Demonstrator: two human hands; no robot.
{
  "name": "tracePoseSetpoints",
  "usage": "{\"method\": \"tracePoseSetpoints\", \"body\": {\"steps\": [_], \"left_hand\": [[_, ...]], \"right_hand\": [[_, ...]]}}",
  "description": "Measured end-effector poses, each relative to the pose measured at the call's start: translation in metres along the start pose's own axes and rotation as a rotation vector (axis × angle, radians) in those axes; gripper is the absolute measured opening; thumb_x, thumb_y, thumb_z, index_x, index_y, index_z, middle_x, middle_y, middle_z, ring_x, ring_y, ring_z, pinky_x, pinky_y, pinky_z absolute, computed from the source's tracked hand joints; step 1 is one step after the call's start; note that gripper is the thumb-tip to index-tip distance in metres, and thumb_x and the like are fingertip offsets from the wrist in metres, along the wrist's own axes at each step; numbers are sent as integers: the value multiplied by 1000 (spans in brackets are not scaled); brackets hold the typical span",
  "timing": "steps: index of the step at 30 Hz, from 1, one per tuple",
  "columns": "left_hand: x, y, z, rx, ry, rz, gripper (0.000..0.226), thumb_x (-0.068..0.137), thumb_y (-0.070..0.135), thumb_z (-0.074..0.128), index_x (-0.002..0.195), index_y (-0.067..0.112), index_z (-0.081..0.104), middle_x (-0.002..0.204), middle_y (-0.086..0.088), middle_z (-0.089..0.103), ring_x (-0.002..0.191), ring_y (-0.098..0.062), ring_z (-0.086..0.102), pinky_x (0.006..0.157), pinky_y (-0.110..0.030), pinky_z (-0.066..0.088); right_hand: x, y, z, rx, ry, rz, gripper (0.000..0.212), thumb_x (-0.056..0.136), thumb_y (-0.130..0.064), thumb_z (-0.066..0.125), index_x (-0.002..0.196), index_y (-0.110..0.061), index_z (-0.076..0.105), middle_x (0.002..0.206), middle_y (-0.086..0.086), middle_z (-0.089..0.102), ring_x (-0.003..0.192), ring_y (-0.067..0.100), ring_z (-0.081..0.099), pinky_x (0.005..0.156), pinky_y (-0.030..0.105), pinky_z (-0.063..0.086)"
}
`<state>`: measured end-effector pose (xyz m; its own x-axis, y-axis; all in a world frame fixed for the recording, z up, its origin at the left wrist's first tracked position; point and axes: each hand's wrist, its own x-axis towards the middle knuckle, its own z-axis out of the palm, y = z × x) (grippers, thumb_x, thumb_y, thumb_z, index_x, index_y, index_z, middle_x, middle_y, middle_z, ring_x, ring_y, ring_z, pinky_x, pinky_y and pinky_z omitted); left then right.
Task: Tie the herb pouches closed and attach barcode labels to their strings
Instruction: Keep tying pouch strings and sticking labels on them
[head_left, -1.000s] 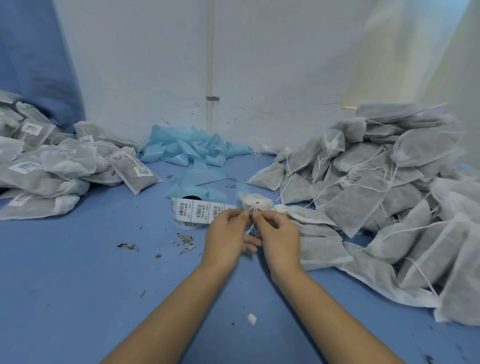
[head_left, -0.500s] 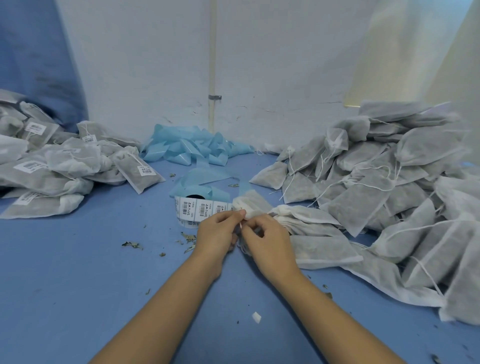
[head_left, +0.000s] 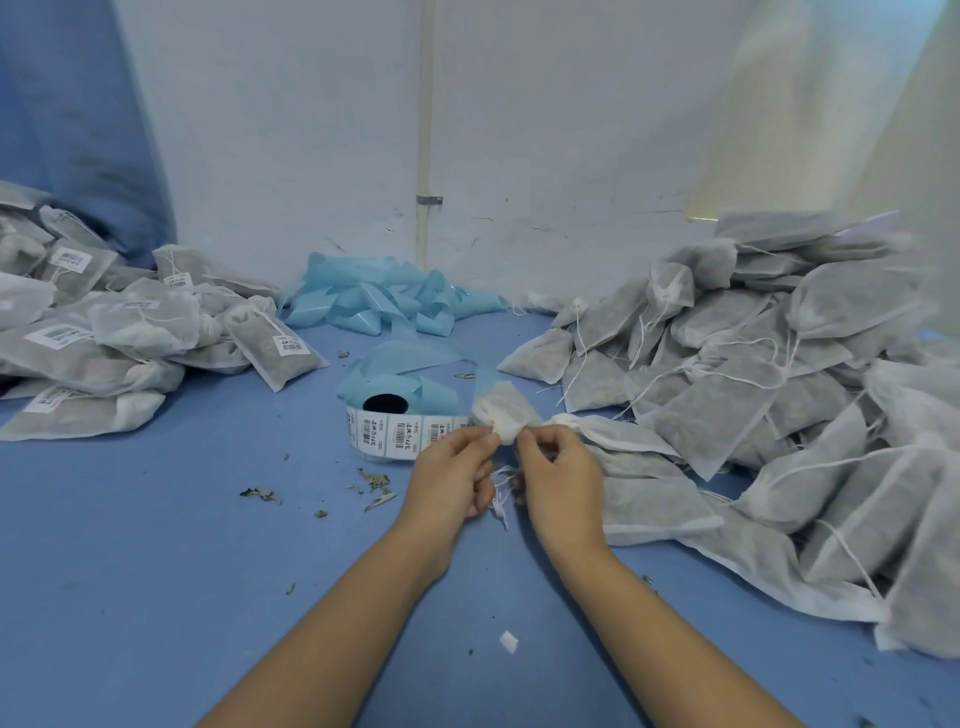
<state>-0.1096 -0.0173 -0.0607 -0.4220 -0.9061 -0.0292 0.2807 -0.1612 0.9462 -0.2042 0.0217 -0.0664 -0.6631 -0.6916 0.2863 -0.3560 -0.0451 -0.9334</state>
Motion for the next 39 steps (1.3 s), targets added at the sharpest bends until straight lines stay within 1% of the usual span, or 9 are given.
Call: {"method": "tracePoseSetpoints", "body": {"steps": [4,8,13,17,25,29,33,36,39], "left_hand": [[1,0,-2,-58,-29,9,22,96,2,45,103,17,60,47,3,42,37,-10,39,35,-18,28],[1,-1,-1,8,-95,8,34,93,-3,40,113,16,59,48,-1,48,39,-11,44,36,-20,32],[0,-4,0,125,-101,40,39,92,-4,38,117,21,55,46,2,42,38,-11,40,37,-20,31],[-3,-2,6,160,-124,52,41,90,-8,34,115,17,56,41,12,34,37,-4,30,37,-16,25],[-5,2,14,234,-121,54,52,86,-11,30,109,28,57,38,14,32,35,-2,28,36,-14,26],[-6,-3,13,294,-81,119,42,89,-8,35,111,20,57,41,12,36,37,-4,32,39,-15,30],[-9,-13,9,518,37,259,11,94,12,51,93,19,59,53,4,47,50,-8,46,49,-18,37],[-7,-15,4,690,90,379,12,94,17,52,84,19,58,60,8,48,56,-2,46,53,-16,34],[-6,-11,-1,946,132,483,11,97,24,48,93,19,58,78,9,54,73,-4,51,64,-23,38]], "right_hand": [[-5,-2,0,-23,-108,0,35,94,-26,55,61,-16,61,61,-2,63,60,7,53,65,26,42],[-4,-4,-2,140,-203,30,23,89,-14,61,68,-18,67,57,-11,62,58,0,55,60,14,42],[0,-4,-6,342,-256,119,11,86,-5,62,77,-1,69,67,14,62,67,27,56,71,38,46],[0,-6,-7,422,-190,193,17,82,-1,63,69,-9,70,66,5,60,67,15,53,63,23,41],[6,-6,-14,568,-173,299,16,81,3,61,72,-7,68,70,6,54,64,12,44,62,23,35],[8,-5,-16,546,-218,269,15,87,0,56,78,-6,67,64,2,48,56,9,36,53,19,28],[10,-8,-21,623,-306,307,17,94,-7,48,85,-7,62,79,3,63,59,8,50,56,21,32],[10,-10,-23,658,-348,334,16,96,-9,46,87,-8,59,80,4,67,57,10,57,58,22,37],[9,-9,-21,656,-299,325,15,97,-8,46,87,-7,57,70,5,62,50,10,56,51,19,38]]}}
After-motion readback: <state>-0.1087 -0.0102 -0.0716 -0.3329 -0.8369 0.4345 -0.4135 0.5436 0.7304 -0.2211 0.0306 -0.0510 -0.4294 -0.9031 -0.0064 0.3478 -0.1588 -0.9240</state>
